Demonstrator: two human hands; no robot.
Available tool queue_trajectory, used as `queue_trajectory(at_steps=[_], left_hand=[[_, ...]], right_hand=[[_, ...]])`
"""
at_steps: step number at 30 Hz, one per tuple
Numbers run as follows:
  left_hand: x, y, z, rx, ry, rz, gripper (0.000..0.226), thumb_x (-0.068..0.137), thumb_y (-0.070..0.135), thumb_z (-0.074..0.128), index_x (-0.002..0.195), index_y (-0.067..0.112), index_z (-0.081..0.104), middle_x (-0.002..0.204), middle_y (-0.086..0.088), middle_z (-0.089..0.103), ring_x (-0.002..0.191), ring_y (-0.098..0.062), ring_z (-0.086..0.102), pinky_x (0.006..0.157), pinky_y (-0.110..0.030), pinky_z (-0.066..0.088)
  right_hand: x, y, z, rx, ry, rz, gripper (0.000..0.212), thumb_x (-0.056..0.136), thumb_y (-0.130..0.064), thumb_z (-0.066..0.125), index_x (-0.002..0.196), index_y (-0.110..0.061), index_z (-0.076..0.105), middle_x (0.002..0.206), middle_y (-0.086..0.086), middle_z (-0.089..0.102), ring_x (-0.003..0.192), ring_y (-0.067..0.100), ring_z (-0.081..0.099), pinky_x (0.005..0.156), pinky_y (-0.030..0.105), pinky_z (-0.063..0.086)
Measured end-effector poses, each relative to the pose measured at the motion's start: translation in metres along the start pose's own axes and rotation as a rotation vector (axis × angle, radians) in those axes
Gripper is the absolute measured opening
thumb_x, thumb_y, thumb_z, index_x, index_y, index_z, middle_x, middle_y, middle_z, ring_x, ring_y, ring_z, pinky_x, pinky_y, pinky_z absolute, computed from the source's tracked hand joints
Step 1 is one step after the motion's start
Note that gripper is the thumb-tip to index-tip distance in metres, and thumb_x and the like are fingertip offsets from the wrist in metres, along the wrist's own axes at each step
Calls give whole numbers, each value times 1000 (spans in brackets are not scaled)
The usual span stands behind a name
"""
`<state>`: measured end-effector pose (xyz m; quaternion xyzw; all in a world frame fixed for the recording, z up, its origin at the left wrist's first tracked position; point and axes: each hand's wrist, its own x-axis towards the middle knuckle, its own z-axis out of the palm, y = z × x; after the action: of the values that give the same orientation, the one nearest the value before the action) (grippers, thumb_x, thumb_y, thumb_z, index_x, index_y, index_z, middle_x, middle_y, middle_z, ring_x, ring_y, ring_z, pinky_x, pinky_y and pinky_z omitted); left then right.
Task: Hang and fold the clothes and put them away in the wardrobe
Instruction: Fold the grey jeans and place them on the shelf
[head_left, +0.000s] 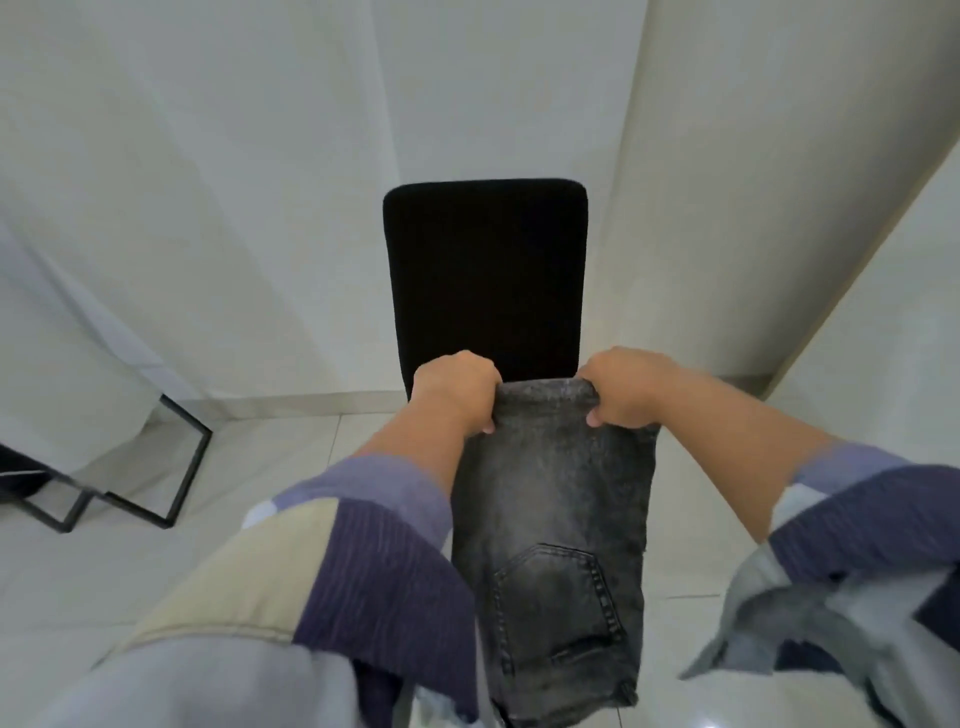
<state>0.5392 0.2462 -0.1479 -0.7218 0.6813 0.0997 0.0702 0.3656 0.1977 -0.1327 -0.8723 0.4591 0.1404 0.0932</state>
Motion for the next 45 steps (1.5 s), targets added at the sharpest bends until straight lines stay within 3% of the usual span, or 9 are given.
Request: queue_trajectory(at_steps=[6, 12, 18, 24, 27, 31, 39, 42, 45], left_hand=[[-27, -6, -92, 90, 377, -20, 17, 88, 21, 61, 103, 23, 69, 93, -2, 65, 88, -25, 62, 65, -33, 41], [-49, -16, -99, 137, 490, -36, 17, 90, 19, 58, 103, 23, 68, 91, -3, 62, 86, -25, 61, 64, -32, 39], [-68, -20, -11, 131, 254, -23, 21, 89, 16, 57, 104, 26, 66, 93, -2, 60, 90, -25, 61, 64, -32, 41], [-88, -18, 70, 98, -144, 10, 14, 80, 24, 68, 93, 20, 66, 69, 4, 44, 76, -21, 53, 64, -31, 45], [-88, -20, 94, 57, -235, 24, 20, 78, 31, 74, 97, 25, 69, 87, 2, 58, 90, -21, 59, 67, -30, 45], [-65, -26, 106, 67, -104, 28, 22, 85, 33, 67, 105, 26, 65, 109, 0, 62, 104, -24, 60, 71, -32, 42], [26, -38, 146, 90, 308, -49, 19, 89, 23, 53, 106, 28, 58, 100, 5, 64, 100, -19, 56, 95, -36, 28], [56, -40, 191, 16, 357, -61, 58, 92, 23, 52, 145, 26, 28, 150, 2, 33, 142, -20, 23, 115, -43, 9], [73, -30, 247, 38, 201, -47, 75, 98, 45, 36, 150, 24, -13, 160, 0, -12, 147, -20, -14, 116, -52, -8]], right_hand=[[-22, -6, -86, -50, 325, 13, 22, 87, -22, 61, 108, -25, 65, 107, 4, 64, 100, 28, 59, 72, 33, 44], [-35, -23, -90, -88, 482, 20, 16, 90, -21, 55, 102, -27, 63, 100, 3, 62, 88, 27, 57, 67, 33, 41], [-40, -44, 6, -44, 344, 21, 19, 90, -17, 54, 104, -24, 64, 99, 3, 65, 91, 27, 61, 66, 31, 42], [-46, -58, 94, 32, -64, -27, 31, 86, -20, 60, 117, -19, 62, 117, 7, 63, 109, 30, 58, 85, 38, 50], [-45, -61, 118, 80, -164, -36, 32, 86, -20, 63, 118, -17, 62, 121, 8, 63, 110, 29, 58, 88, 37, 50], [-26, -50, 129, 113, -90, 29, 37, 90, -21, 58, 127, -24, 54, 126, 6, 59, 114, 29, 55, 87, 37, 46], [73, -11, 157, -34, 310, 85, 17, 89, -25, 56, 105, -29, 58, 103, -3, 67, 104, 22, 56, 89, 37, 30], [113, 0, 193, -10, 354, 98, 38, 89, -29, 58, 126, -27, 50, 125, -2, 60, 121, 23, 46, 107, 43, 21], [141, -1, 241, 27, 281, 154, 50, 97, -35, 43, 145, -31, 29, 152, 2, 33, 142, 24, 22, 115, 52, 2]])
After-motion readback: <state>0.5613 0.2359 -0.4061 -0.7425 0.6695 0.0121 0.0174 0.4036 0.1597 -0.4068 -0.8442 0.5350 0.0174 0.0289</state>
